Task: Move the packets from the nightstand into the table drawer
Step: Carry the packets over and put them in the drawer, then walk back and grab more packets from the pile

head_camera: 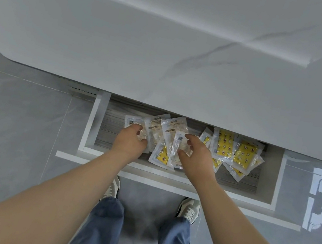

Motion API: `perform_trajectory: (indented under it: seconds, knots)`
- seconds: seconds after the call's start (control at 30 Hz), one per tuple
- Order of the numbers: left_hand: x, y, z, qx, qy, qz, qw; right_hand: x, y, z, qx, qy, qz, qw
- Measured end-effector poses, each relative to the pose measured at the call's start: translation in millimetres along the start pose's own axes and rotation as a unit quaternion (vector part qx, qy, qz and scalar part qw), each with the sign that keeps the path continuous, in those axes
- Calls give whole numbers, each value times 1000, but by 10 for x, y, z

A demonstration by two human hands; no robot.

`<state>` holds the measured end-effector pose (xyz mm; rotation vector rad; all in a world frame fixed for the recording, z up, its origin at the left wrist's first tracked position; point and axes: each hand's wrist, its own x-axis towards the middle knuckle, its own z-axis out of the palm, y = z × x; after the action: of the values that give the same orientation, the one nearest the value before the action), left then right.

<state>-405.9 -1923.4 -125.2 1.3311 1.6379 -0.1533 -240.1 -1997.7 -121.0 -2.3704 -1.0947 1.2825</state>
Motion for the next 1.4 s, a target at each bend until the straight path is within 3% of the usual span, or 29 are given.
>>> perform_trajectory:
  seconds: [0.43,0.97,1.17,1.4]
  knots:
    - [-857,945,-682,12,-2,113,994,-651,-694,-1083,13,73,-53,996]
    - [-2863,3270,-1887,22,30,351,936,-2329,-1832,-3497,53,279,-135,949]
    - [-3707,4199,-1848,41,30,440,897,-3067,-1768,-4569,50,364,-148,918]
    - [-4684,5335,-1181,65,34,533,843,-3884,-1209,-5881,-9,421,-153,894]
